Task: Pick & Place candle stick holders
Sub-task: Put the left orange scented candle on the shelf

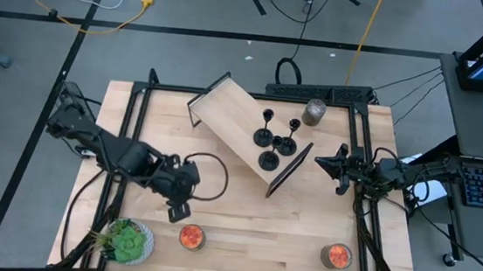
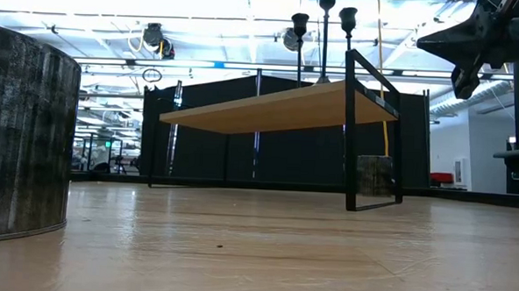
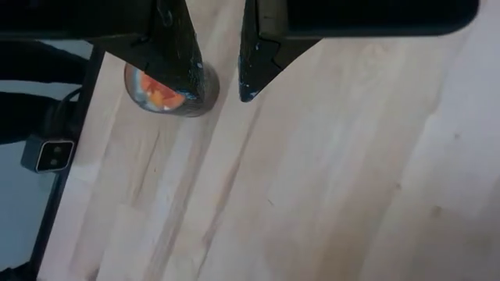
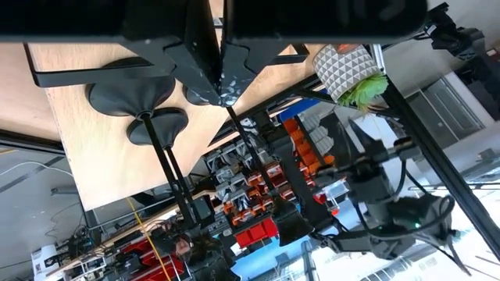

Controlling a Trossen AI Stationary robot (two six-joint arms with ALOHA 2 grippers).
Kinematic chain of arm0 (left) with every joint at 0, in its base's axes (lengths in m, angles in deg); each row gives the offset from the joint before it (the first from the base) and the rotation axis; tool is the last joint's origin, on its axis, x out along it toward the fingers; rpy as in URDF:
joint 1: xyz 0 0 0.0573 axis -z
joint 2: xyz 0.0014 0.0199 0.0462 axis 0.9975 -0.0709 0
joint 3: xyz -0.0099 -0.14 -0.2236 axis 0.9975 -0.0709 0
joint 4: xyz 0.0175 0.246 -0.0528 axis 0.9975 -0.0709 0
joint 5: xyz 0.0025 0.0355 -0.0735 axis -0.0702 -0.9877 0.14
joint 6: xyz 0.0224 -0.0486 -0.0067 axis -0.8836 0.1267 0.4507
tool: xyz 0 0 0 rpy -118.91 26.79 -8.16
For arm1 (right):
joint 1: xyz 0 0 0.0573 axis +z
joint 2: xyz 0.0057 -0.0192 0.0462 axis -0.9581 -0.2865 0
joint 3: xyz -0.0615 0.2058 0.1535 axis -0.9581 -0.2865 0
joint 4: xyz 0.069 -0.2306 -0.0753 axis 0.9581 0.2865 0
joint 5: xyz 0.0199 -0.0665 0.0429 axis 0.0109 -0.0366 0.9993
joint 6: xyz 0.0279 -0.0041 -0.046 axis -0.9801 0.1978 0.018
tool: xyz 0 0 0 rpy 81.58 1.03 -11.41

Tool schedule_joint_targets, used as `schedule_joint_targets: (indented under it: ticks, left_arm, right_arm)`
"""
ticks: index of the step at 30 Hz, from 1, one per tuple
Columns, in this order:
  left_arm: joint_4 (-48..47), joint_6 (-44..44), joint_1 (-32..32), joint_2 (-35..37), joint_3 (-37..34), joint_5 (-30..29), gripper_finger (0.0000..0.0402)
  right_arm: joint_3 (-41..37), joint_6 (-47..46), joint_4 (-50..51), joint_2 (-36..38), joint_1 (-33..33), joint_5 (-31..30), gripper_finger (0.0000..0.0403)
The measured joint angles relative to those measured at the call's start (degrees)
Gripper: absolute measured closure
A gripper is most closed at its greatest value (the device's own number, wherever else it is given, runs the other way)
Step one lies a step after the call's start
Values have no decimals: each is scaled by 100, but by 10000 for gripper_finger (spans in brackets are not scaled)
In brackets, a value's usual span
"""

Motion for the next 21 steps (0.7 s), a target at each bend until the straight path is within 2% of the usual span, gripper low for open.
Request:
schedule_joint_targets:
  ticks: [9, 16, 21]
  left_arm:
    - [816, 539, 310, 6, -698, -5, 314]
    - [1576, 845, 480, 4, -1370, 225, 314]
    - [1614, 1303, 469, 4, -1684, 370, 313]
  right_arm:
    - [0, 135, 2, 0, 0, 0, 403]
    - [0, 167, 2, 0, -2, 8, 403]
    - [0, 160, 4, 0, 0, 157, 403]
